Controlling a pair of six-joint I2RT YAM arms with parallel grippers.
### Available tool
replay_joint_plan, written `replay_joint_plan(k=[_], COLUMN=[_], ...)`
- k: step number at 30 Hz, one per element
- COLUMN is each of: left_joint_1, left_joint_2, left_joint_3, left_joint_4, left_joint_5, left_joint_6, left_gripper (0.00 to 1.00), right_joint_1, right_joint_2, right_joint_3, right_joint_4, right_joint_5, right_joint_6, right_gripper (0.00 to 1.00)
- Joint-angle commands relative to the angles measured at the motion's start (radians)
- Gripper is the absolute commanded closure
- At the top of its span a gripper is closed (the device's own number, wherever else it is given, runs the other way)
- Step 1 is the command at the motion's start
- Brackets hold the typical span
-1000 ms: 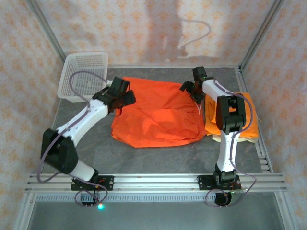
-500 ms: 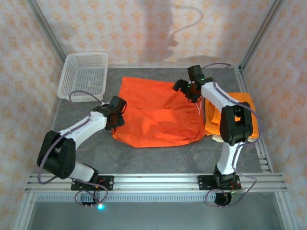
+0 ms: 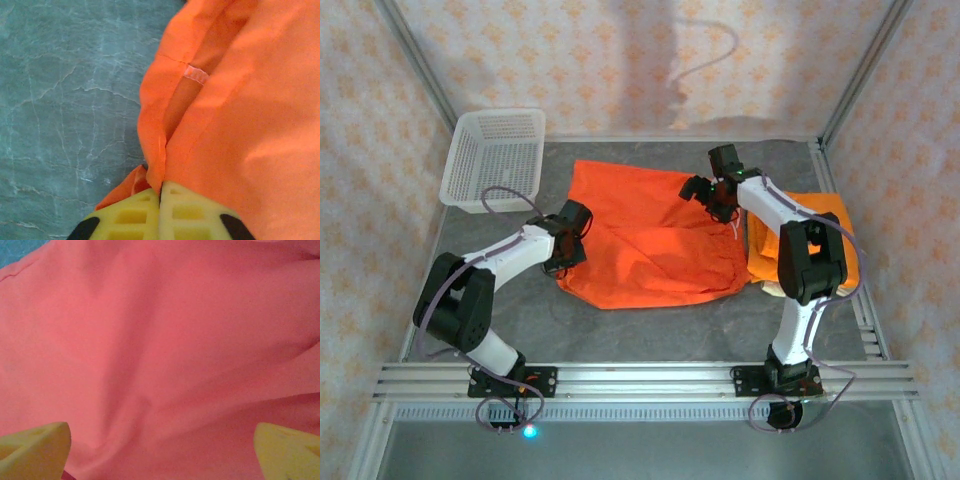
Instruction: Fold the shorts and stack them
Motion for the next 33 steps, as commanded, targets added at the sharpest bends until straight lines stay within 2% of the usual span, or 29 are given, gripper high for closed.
replay_joint_plan(k=[1,5,13,18,21,24,27,30,33], left_joint_1=[-0.005,-0.006,-0.009,-0.009,-0.009,-0.009,-0.009,-0.010,-0.012], left_joint_2=[-0.079,-0.252,-0.541,-0.799,-0.913,-0.973,-0.990,-0.954,-0.882], left_joint_3=[-0.028,-0.081,-0.282,-0.412,-0.460,-0.464,-0.428,-0.388,-0.357], left_joint_4=[-0.057,-0.118,-0.232,-0.293,-0.319,-0.357,-0.391,-0.352,-0.340], left_joint_5=[-0.034,-0.095,-0.075,-0.059,-0.032,-0.006,-0.021,0.013,0.068], left_joint_6=[-0.018,-0.049,-0.204,-0.339,-0.401,-0.429,-0.402,-0.354,-0.342], left_gripper=[1.00,1.00,0.99,0.88,0.86,0.84,0.74,0.52,0.49], right_joint_1=[0.004,0.004,-0.010,-0.012,-0.012,-0.012,-0.013,-0.013,-0.013], right_joint_2=[0.000,0.042,0.154,0.193,0.206,0.218,0.232,0.225,0.171], right_joint_3=[-0.014,-0.014,0.019,0.032,0.040,0.051,0.064,0.064,0.046], right_joint_4=[-0.001,-0.001,0.002,0.008,0.012,0.009,0.008,0.023,0.039], right_joint_5=[0.025,0.066,0.080,0.086,0.086,0.093,0.092,0.056,0.034], right_joint_6=[-0.015,-0.018,0.020,0.045,0.055,0.061,0.070,0.074,0.065], right_gripper=[0.07,0.06,0.06,0.06,0.06,0.06,0.06,0.06,0.06])
